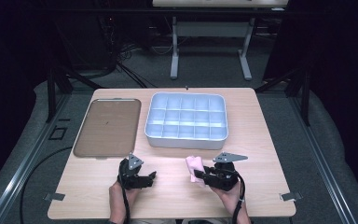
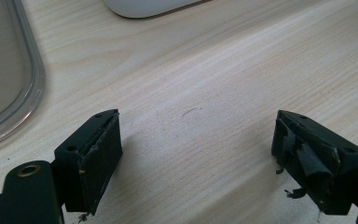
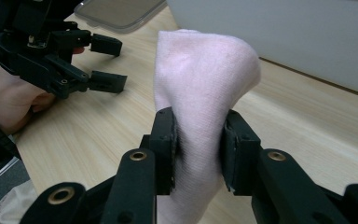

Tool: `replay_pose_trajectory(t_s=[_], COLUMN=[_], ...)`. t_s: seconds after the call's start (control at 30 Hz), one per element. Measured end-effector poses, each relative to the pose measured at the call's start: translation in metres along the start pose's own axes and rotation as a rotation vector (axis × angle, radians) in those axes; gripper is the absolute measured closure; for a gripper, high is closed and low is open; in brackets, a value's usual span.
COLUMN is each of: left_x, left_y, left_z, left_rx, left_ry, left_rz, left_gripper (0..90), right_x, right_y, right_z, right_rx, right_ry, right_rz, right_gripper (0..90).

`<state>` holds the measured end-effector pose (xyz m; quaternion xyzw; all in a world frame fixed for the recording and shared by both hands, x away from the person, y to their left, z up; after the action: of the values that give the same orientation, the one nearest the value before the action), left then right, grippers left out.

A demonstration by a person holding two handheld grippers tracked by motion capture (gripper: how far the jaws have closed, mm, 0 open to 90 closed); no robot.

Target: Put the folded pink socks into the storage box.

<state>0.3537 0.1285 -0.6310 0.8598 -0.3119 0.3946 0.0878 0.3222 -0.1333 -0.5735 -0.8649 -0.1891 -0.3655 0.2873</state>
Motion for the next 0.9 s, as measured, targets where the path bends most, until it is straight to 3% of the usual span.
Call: replay_pose_trajectory(t_s=[0.13, 0.17, 0.9], left_x=[0.0, 0.0, 0.0], left_y=[0.0, 0.0, 0.0], left_z=[0.0, 0.0, 0.0], left_rx=[0.006, 0.005, 0.003], left_ry=[-0.002, -0.001, -0.004], left_rz=[-0.003, -0.004, 0.0], left_gripper=[14.8, 14.8, 14.5], right_x=[0.001, 0.002, 0.038], right_y=[0.007, 0.009, 0.03], right_z=[-0.007, -0.011, -0.046], right_rx=[-0.014, 0.011, -0.063], right_ry=[0.01, -0.006, 0.117], right_rz=[0.005, 0.008, 0.0], right_gripper=[68.7, 68.7, 68.7])
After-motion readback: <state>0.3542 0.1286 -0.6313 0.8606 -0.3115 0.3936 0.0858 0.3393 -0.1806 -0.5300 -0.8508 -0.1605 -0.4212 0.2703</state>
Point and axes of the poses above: each handheld gripper's, and its own axes: z roughly forward along the jaws, x roughly out of its top, y roughly to its right, the point moved 6 cm from there along z, roughly forward along the jaws, and after that the axes turned 7 degrees about z, right-handed, at the moved point
